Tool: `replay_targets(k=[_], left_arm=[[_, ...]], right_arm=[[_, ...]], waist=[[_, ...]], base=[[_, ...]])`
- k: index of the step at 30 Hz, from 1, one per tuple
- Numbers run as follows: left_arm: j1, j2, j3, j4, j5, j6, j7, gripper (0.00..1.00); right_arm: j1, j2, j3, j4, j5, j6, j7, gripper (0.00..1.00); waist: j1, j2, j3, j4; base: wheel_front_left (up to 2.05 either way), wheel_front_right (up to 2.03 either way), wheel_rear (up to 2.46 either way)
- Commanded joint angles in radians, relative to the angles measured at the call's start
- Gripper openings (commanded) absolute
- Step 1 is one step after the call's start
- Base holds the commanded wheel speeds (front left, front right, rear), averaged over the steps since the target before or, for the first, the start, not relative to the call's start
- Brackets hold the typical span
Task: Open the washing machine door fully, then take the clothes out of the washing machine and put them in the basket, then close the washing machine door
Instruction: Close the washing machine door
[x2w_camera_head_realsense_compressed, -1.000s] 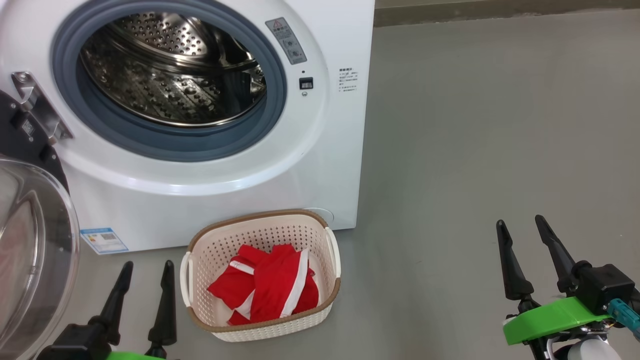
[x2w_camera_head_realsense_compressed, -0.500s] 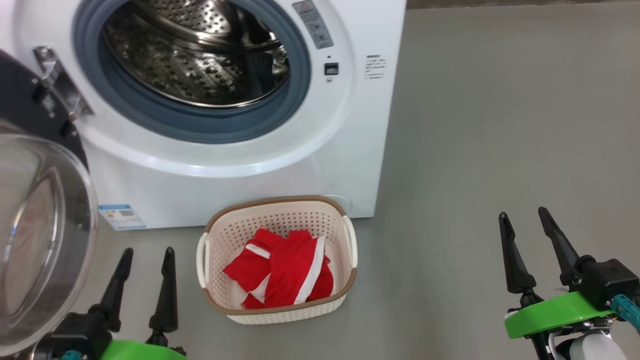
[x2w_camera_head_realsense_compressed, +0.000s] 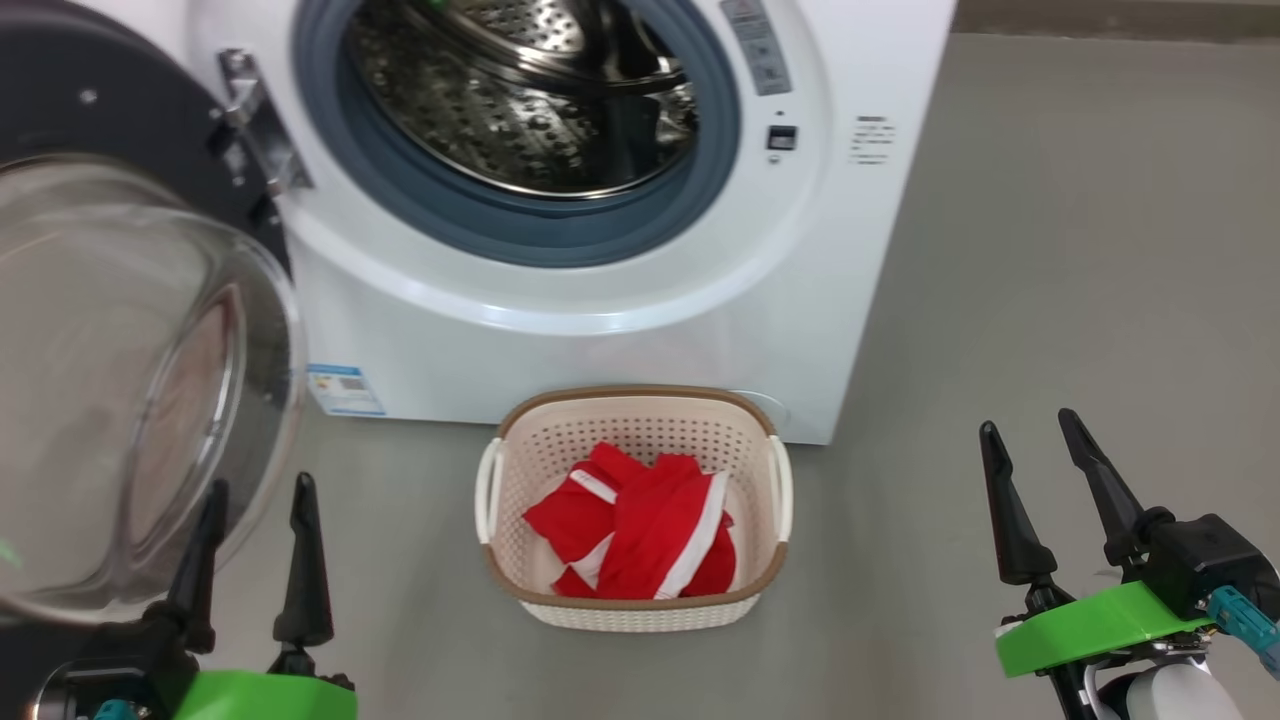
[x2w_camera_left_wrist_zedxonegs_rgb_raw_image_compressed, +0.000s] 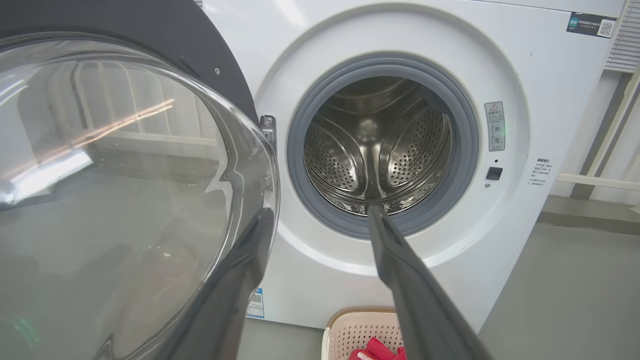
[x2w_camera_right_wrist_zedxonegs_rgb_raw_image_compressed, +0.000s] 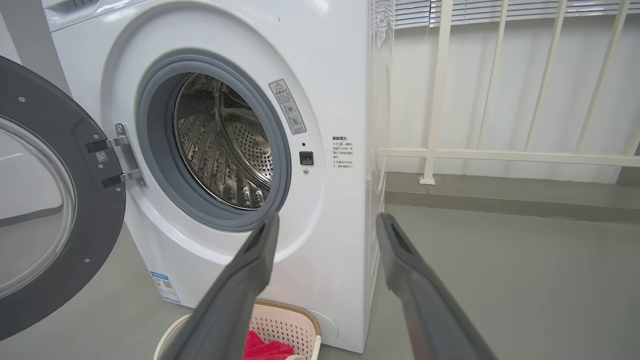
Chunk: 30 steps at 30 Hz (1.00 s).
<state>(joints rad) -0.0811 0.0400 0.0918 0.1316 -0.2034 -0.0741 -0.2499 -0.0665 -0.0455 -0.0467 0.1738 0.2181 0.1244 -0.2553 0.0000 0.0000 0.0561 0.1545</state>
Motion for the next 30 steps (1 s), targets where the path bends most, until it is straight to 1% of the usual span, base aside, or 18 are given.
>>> replay_targets(k=[1,11,15,19,24,30], left_arm=[[-0.032,0.011,0.039,-0.034,0.003,0.015,-0.012,1.0],[-0.004,0.011,0.041,-0.055,0.017,0.051,-0.012,1.0],[0.005,0.01,0.042,-0.05,0.033,0.058,-0.012,1.0],[0.015,0.01,0.039,-0.055,0.046,0.062,-0.012,1.0],[0.036,0.01,0.038,-0.054,0.058,0.087,-0.012,1.0],[0.054,0.01,0.032,-0.063,0.059,0.098,-0.012,1.0]], right_arm=[[-0.034,-0.005,0.03,-0.028,-0.013,0.006,-0.006,1.0],[-0.023,-0.005,0.054,-0.028,-0.013,0.006,-0.006,1.0],[-0.021,-0.005,0.069,-0.028,-0.01,0.006,-0.006,1.0],[-0.018,-0.005,0.077,-0.029,-0.009,0.006,-0.006,1.0],[-0.007,-0.005,0.086,-0.032,-0.007,0.006,-0.006,1.0],[0.002,-0.005,0.092,-0.031,-0.007,0.006,-0.006,1.0]], waist=[[0.0,0.0,-0.005,0.044],[0.0,0.0,-0.026,0.147],[0.0,0.0,-0.038,0.179],[0.0,0.0,-0.048,0.207],[0.0,0.0,-0.061,0.236],[0.0,0.0,-0.073,0.258]], base=[[0.0,0.0,0.0],[0.0,0.0,0.0],[0.0,0.0,0.0],[0.0,0.0,0.0],[0.0,0.0,0.0],[0.0,0.0,0.0]])
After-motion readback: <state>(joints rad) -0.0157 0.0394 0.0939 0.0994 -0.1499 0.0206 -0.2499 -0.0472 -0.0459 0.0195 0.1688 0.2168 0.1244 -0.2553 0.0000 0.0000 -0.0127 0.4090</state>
